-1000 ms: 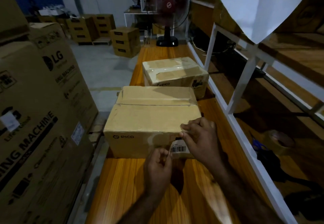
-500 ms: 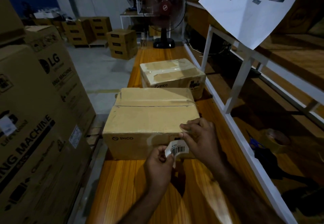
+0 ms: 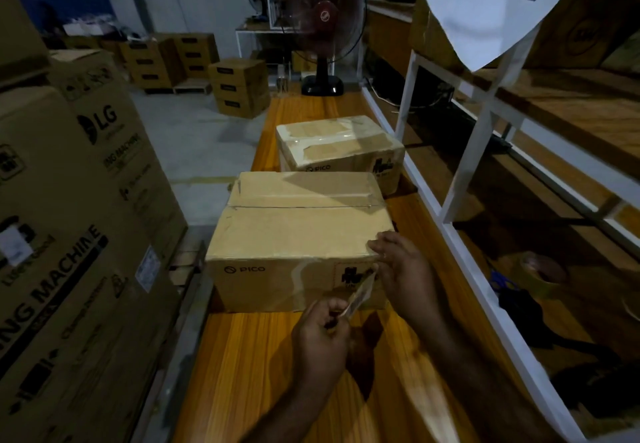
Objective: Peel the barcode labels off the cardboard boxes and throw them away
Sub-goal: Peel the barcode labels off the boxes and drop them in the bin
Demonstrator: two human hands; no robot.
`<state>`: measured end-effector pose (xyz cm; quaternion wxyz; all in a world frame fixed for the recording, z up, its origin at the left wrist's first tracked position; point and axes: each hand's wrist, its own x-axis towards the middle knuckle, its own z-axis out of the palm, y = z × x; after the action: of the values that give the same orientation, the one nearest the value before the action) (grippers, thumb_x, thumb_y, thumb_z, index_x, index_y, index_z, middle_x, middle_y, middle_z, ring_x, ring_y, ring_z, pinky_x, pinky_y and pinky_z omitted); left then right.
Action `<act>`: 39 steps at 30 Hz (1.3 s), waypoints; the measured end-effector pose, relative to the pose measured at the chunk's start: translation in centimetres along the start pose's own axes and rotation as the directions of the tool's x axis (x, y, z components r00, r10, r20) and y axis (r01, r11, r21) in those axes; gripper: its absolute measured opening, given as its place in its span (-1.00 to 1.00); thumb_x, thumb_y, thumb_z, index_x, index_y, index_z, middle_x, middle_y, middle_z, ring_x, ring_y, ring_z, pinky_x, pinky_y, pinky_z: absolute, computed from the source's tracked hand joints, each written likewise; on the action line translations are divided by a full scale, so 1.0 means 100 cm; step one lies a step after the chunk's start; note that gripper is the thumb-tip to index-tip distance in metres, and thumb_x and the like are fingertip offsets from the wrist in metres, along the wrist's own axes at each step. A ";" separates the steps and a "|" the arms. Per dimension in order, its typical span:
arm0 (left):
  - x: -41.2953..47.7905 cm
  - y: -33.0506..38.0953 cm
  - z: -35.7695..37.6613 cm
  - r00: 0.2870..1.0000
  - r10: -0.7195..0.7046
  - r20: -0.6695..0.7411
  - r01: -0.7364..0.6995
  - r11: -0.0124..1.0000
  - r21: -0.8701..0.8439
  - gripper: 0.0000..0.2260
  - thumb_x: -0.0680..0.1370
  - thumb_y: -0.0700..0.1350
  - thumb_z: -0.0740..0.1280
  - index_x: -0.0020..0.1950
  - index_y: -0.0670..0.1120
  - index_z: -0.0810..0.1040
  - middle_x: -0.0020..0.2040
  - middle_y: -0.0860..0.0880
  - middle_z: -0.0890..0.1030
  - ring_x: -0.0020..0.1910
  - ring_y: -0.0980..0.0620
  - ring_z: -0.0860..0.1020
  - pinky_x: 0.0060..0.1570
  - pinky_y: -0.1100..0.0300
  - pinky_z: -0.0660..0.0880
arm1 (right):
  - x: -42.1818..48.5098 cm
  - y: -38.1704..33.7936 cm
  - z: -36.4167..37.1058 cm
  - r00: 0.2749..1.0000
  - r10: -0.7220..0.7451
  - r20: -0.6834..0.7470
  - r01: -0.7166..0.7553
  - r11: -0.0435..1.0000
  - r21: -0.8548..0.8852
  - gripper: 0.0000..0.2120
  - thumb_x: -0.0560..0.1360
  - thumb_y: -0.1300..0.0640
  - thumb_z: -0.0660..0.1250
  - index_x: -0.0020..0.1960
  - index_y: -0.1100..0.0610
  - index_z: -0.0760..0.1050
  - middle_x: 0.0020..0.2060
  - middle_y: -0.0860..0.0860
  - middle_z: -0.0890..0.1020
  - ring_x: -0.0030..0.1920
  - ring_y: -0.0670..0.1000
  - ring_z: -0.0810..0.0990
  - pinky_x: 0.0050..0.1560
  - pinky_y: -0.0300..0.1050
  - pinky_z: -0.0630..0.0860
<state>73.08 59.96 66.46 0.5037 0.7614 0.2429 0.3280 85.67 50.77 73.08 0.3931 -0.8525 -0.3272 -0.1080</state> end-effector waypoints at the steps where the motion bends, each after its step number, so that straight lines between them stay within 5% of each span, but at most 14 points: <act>1: 0.000 0.000 -0.001 1.000 0.015 -0.003 -0.015 1.000 0.008 -0.56 0.43 -0.40 0.43 -0.13 0.20 0.54 -0.14 0.12 0.62 -0.16 0.20 0.61 -0.29 0.43 0.50 | -0.001 0.002 0.000 1.000 0.012 0.005 -0.012 1.000 0.005 -0.68 0.49 0.41 0.33 0.20 0.20 0.61 0.30 0.10 0.53 0.27 -0.07 0.43 0.10 -0.62 0.23; 3: 0.000 -0.001 -0.003 0.998 0.058 -0.002 -0.058 0.998 0.037 -0.54 0.41 -0.39 0.44 -0.13 0.23 0.53 -0.15 0.17 0.60 -0.12 0.21 0.60 -0.26 0.47 0.47 | -0.001 0.006 0.001 1.000 0.020 0.022 -0.019 1.000 -0.015 -0.67 0.51 0.38 0.33 0.22 0.14 0.61 0.33 0.06 0.51 0.34 -0.04 0.42 0.18 -0.46 0.27; 7: -0.005 -0.003 -0.009 0.991 0.135 0.015 -0.136 0.988 0.069 -0.60 0.34 -0.40 0.43 -0.14 0.14 0.57 -0.14 0.23 0.59 -0.10 0.26 0.57 -0.16 0.49 0.45 | 0.003 0.011 0.002 1.000 0.022 0.012 -0.022 0.998 0.066 -0.69 0.50 0.40 0.34 0.18 0.16 0.62 0.31 0.03 0.50 0.28 -0.15 0.37 0.14 -0.46 0.42; 13: 0.015 0.022 -0.040 0.993 0.114 -0.001 -0.114 0.991 -0.064 -0.67 0.45 -0.37 0.44 -0.11 0.10 0.61 -0.09 0.09 0.66 -0.06 0.17 0.62 -0.12 0.37 0.54 | 0.005 0.032 0.003 0.999 0.003 0.033 -0.008 0.988 0.152 -0.62 0.47 0.32 0.40 0.20 -0.01 0.59 0.31 -0.15 0.46 0.33 -0.07 0.46 0.18 0.04 0.59; 18: 0.094 0.068 -0.082 0.965 0.192 -0.177 -0.216 0.967 -0.134 -0.81 0.53 -0.25 0.41 0.04 0.01 0.53 0.02 0.00 0.61 -0.02 0.20 0.62 -0.14 0.31 0.59 | -0.008 0.030 0.007 0.991 0.016 0.132 -0.018 1.000 0.017 -0.29 0.39 0.07 0.52 0.44 -0.16 0.27 0.53 -0.09 0.14 0.51 0.05 0.19 0.32 0.19 0.46; 21: 0.150 0.059 -0.092 0.970 0.142 -0.195 -0.153 0.988 -0.038 -0.74 0.52 -0.17 0.43 0.04 0.18 0.51 0.15 0.04 0.51 0.08 -0.02 0.62 -0.07 -0.06 0.65 | -0.020 0.025 0.022 0.992 0.088 0.095 -0.079 0.992 -0.100 -0.07 0.31 -0.07 0.57 0.48 -0.26 0.06 0.57 -0.03 -0.04 0.54 0.14 0.13 0.31 0.18 0.46; 24: 0.175 0.049 -0.094 0.978 0.037 -0.206 -0.029 0.999 0.039 -0.71 0.50 -0.19 0.43 -0.05 0.23 0.52 0.07 -0.03 0.60 -0.03 -0.05 0.64 -0.10 -0.15 0.64 | -0.020 0.019 0.033 0.984 0.171 0.044 -0.171 0.985 -0.007 -0.09 0.28 -0.04 0.61 0.40 -0.31 0.09 0.56 0.07 0.03 0.48 0.17 0.25 0.20 -0.04 0.51; 27: 0.177 0.048 -0.100 0.974 -0.018 -0.224 0.046 0.991 0.124 -0.77 0.50 -0.26 0.37 -0.04 0.09 0.54 -0.04 -0.01 0.63 -0.06 -0.06 0.62 -0.06 -0.08 0.63 | -0.015 0.021 0.035 0.982 0.181 0.057 -0.186 0.977 0.100 -0.15 0.31 -0.01 0.59 0.39 -0.33 0.14 0.46 0.05 0.28 0.33 -0.04 0.34 0.10 -0.21 0.42; 30: 0.181 0.048 -0.113 0.975 -0.146 -0.170 0.162 0.984 0.080 -0.78 0.51 -0.27 0.40 -0.04 0.06 0.54 -0.02 -0.04 0.63 -0.07 -0.12 0.64 -0.09 -0.14 0.64 | -0.011 0.025 0.028 0.986 0.152 0.075 -0.162 0.974 0.159 -0.16 0.34 -0.07 0.55 0.31 -0.54 0.06 0.39 -0.10 0.35 0.36 -0.03 0.36 0.19 -0.06 0.49; 34: 0.194 0.084 -0.129 0.978 -0.179 -0.105 0.184 0.982 0.033 -0.81 0.52 -0.30 0.41 -0.01 -0.01 0.57 0.03 -0.13 0.64 -0.12 -0.13 0.67 -0.14 -0.14 0.66 | 0.011 -0.006 -0.010 0.989 0.143 0.044 -0.150 0.951 0.271 -0.18 0.29 -0.18 0.50 0.39 -0.42 0.10 0.38 -0.20 0.37 0.36 -0.10 0.38 0.29 0.12 0.48; 39: 0.225 0.159 -0.157 0.965 -0.260 0.039 0.256 0.963 0.081 -0.73 0.51 -0.39 0.37 0.18 -0.18 0.54 -0.06 -0.19 0.63 -0.16 -0.09 0.64 -0.29 0.11 0.57 | 0.049 -0.074 -0.090 0.995 0.093 0.047 -0.094 0.995 0.021 -0.14 0.38 -0.17 0.47 0.48 -0.36 0.00 0.27 -0.23 0.46 0.22 -0.12 0.47 0.14 0.08 0.56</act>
<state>77.02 79.27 91.27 0.5190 0.7496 0.3395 0.2313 85.27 49.96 85.64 0.4000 -0.8645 -0.2971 -0.0657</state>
